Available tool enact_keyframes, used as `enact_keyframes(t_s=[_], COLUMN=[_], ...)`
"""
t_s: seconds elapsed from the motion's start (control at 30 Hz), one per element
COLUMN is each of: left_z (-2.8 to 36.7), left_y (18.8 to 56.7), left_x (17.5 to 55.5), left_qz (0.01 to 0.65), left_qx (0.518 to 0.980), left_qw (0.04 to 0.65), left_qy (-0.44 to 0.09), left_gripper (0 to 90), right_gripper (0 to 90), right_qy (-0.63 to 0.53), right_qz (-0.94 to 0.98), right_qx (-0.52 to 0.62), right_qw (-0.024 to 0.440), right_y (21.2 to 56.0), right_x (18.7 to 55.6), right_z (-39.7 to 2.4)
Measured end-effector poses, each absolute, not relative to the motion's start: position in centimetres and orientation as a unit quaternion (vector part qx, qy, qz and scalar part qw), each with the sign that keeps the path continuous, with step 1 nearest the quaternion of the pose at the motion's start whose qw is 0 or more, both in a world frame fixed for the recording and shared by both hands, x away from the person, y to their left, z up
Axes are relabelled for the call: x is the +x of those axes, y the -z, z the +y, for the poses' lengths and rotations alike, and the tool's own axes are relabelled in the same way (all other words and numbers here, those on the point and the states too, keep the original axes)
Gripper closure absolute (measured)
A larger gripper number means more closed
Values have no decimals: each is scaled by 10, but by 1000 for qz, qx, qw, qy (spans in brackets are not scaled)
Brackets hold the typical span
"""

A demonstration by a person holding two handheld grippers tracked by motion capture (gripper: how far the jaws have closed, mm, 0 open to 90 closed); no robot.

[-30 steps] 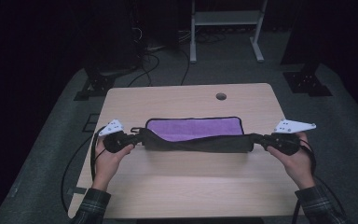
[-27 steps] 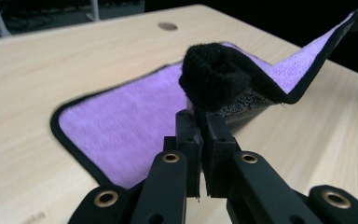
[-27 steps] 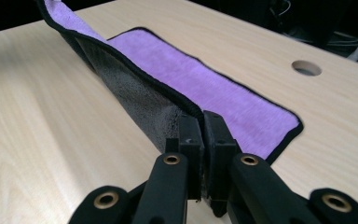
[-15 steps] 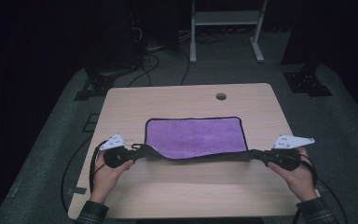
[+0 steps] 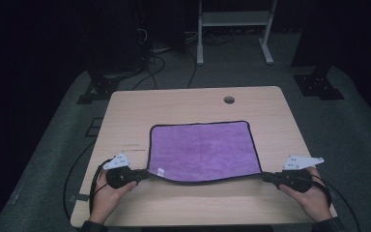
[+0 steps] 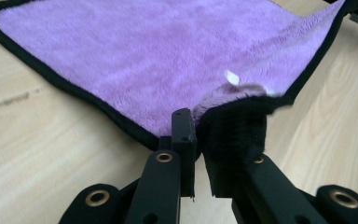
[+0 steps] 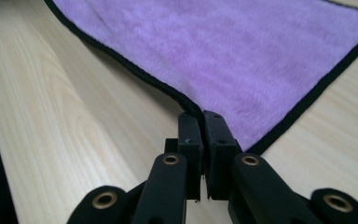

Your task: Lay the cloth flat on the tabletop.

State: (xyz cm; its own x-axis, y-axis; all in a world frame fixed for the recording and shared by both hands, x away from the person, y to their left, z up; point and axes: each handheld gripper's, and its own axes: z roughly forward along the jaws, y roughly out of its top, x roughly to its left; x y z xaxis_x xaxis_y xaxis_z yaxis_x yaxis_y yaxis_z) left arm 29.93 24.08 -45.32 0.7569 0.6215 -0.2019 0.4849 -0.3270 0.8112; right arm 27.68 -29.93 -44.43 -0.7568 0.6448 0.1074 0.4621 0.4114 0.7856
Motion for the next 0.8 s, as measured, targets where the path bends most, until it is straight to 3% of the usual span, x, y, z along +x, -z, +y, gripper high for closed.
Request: enact_keyframes(t_s=[0.13, 0.27, 0.57, 0.6, 0.8], left_z=[244, 257, 271, 267, 251], left_y=[455, 454, 451, 451, 453], left_x=[292, 283, 274, 278, 291], left_qz=[340, 346, 359, 355, 347], left_qx=[816, 813, 798, 801, 809], left_qw=[462, 462, 476, 474, 460], left_qy=[-67, -74, -86, -89, -113], left_gripper=[779, 699, 650, 634, 574], right_gripper=[842, 763, 645, 575, 420], right_qy=[-425, -426, -456, -452, -435], right_qz=[837, 837, 818, 819, 813], right_qx=[330, 330, 334, 335, 358], right_qw=[97, 95, 109, 116, 151], right_y=[449, 452, 445, 447, 453], right_x=[270, 264, 265, 270, 292], right_z=[-302, -306, -316, -314, -313])
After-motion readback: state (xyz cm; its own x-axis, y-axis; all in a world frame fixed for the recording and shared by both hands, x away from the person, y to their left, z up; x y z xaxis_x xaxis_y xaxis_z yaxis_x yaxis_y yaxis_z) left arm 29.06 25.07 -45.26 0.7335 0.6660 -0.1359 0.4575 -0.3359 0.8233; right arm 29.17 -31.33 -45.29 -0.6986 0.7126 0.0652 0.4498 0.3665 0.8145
